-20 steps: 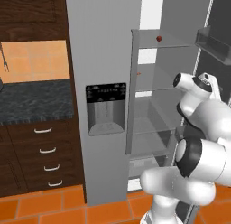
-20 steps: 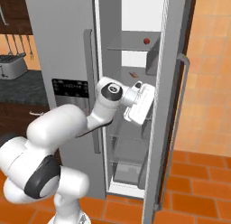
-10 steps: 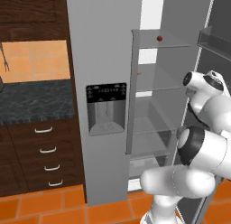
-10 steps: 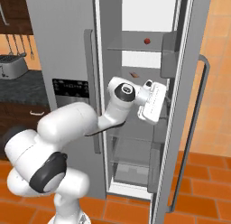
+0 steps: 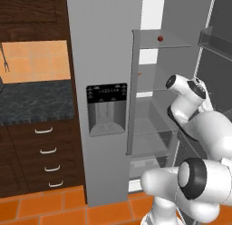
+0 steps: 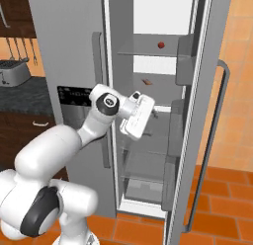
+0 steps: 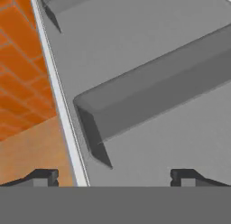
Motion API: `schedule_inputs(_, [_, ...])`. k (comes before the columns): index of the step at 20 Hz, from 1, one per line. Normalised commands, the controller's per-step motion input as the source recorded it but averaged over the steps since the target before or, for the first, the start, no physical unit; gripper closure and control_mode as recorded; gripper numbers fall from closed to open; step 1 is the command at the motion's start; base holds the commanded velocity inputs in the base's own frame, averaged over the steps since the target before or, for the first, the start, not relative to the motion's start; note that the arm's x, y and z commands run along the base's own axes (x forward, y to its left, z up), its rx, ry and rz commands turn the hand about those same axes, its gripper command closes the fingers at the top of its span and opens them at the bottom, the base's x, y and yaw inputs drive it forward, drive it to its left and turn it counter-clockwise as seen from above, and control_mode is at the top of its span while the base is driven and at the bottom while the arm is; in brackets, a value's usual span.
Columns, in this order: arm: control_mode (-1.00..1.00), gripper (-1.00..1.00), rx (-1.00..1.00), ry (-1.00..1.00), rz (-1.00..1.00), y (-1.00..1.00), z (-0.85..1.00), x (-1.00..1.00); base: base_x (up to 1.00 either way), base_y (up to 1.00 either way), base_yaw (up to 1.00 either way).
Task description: Take the strawberry from the fridge and place it on top of the pancake, located on the dining counter.
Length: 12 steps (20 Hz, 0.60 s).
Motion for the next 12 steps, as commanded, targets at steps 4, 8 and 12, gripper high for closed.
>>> schedule_inputs(4, [-1.0,-1.0,0.71,-0.05,-0.18,0.99,-0.38,-0.28,0.0,0.0,0.0])
schedule_inputs(8, [-1.0,-1.0,0.59,-0.34,-0.42,0.77,-0.33,-0.18,0.0,0.0,0.0])
schedule_inputs(12, [-1.0,-1.0,0.49,-0.3,-0.6,0.42,-0.27,0.01,0.0,0.0,0.0])
